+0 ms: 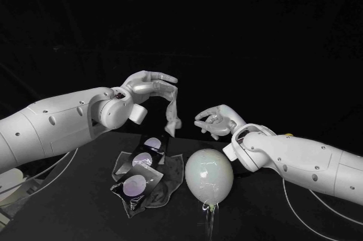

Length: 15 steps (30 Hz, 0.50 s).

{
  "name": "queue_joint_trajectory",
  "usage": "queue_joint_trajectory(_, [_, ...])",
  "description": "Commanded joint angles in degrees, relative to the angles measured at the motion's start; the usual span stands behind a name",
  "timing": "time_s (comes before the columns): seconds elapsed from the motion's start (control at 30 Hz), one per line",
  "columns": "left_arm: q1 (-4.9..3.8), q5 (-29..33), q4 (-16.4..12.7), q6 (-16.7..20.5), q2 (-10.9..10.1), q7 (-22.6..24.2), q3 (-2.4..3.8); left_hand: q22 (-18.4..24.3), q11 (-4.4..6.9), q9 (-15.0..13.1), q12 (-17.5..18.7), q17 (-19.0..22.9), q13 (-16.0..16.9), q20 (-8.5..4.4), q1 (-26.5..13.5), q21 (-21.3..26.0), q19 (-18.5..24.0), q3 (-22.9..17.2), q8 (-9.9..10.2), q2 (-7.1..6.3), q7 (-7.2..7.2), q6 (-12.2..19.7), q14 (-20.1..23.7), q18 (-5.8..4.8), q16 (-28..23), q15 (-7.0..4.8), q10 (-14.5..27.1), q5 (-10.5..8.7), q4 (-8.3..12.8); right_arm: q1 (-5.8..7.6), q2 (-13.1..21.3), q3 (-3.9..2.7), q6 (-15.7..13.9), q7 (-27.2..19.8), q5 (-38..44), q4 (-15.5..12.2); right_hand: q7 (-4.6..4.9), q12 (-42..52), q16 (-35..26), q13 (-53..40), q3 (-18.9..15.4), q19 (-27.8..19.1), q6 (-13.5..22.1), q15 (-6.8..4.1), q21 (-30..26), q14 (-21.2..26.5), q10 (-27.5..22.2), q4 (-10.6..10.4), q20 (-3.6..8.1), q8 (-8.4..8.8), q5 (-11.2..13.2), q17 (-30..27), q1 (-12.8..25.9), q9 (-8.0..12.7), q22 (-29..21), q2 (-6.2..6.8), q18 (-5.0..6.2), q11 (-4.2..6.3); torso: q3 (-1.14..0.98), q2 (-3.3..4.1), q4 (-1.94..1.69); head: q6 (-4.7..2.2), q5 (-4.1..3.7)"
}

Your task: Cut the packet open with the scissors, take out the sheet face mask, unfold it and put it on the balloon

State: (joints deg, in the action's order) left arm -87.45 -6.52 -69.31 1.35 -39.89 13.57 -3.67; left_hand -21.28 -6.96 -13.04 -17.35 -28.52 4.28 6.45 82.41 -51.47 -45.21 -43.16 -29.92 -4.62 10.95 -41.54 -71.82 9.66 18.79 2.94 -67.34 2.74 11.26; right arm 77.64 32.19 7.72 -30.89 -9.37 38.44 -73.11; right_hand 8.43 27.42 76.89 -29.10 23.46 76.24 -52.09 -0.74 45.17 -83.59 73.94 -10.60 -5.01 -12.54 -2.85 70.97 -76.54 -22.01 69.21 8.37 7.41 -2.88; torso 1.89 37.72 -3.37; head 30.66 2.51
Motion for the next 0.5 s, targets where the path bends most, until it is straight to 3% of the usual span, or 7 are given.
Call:
queue_joint_trajectory(0.03, [-0.04,-0.6,-0.2,-2.5,0.0,0.6,0.08,-0.2,0.27,-0.1,-1.9,-0.4,4.1,-0.06,1.3,-0.5,-0.8,0.2,-0.4,0.47,0.69,0.3,-2.0,1.02,0.6,-1.13,0.2,0.10,0.0,0.05,-0.7,-0.03,0.3,-3.2,-5.8,0.4,0.05,3.2,3.6,-3.2,-0.9,1.1,-0.2,-0.01,5.2,-2.0,-1.2,-0.4,-0.02,0.46,0.4,4.6,0.5,0.2,3.4,-0.17,-1.06,-0.21,-0.05,0.00,-0.07,0.01,-0.04])
queue_joint_trajectory(0.13, [-0.03,-0.8,-0.2,-2.5,-0.1,0.5,0.07,-0.3,0.34,-0.1,-2.0,-0.8,4.2,-0.18,1.3,-0.8,-1.0,0.2,-0.5,0.41,0.62,0.3,-2.5,1.02,0.8,-1.24,0.2,0.11,-0.1,0.06,-1.4,-0.04,0.7,-3.8,-7.0,0.9,0.47,18.7,8.2,-18.5,-3.1,2.0,0.0,0.52,12.2,-3.4,-1.7,-1.0,-0.30,1.45,0.2,10.6,0.2,0.5,8.0,-0.21,-1.94,-0.73,-0.05,0.03,-0.14,0.01,-0.21])
queue_joint_trajectory(0.2, [-0.03,-0.8,-0.3,-2.5,-0.1,0.5,0.07,-0.3,0.36,-0.1,-2.0,-0.9,4.2,-0.21,1.2,-0.9,-1.1,0.2,-0.5,0.38,0.60,0.3,-2.6,1.01,0.9,-1.26,0.2,0.11,-0.1,0.06,-1.8,-0.05,0.8,-4.1,-7.7,1.2,0.50,22.0,8.9,-21.9,-3.8,1.8,0.1,0.74,13.5,-3.6,-2.5,-1.4,-0.52,1.82,0.3,11.5,-0.2,0.6,9.2,-0.66,-2.03,-0.98,-0.03,0.02,-0.10,-0.01,-0.25])
queue_joint_trajectory(0.5, [0.23,-1.0,-1.6,-3.9,0.5,0.1,0.01,-0.5,0.46,-0.1,-2.2,-1.4,4.3,-0.37,1.2,-1.4,-1.3,0.1,-0.6,0.24,0.50,0.2,-3.1,1.01,1.2,-1.41,0.3,0.11,-0.1,0.06,-3.1,-0.06,1.7,-4.2,-6.7,2.0,1.32,33.1,10.3,-32.5,-7.5,1.2,2.0,1.62,15.9,-4.1,-2.4,-2.4,-1.54,3.41,0.1,13.7,-1.6,0.8,11.8,-0.33,-2.12,-1.99,-0.01,-0.04,0.01,-0.01,-0.35])
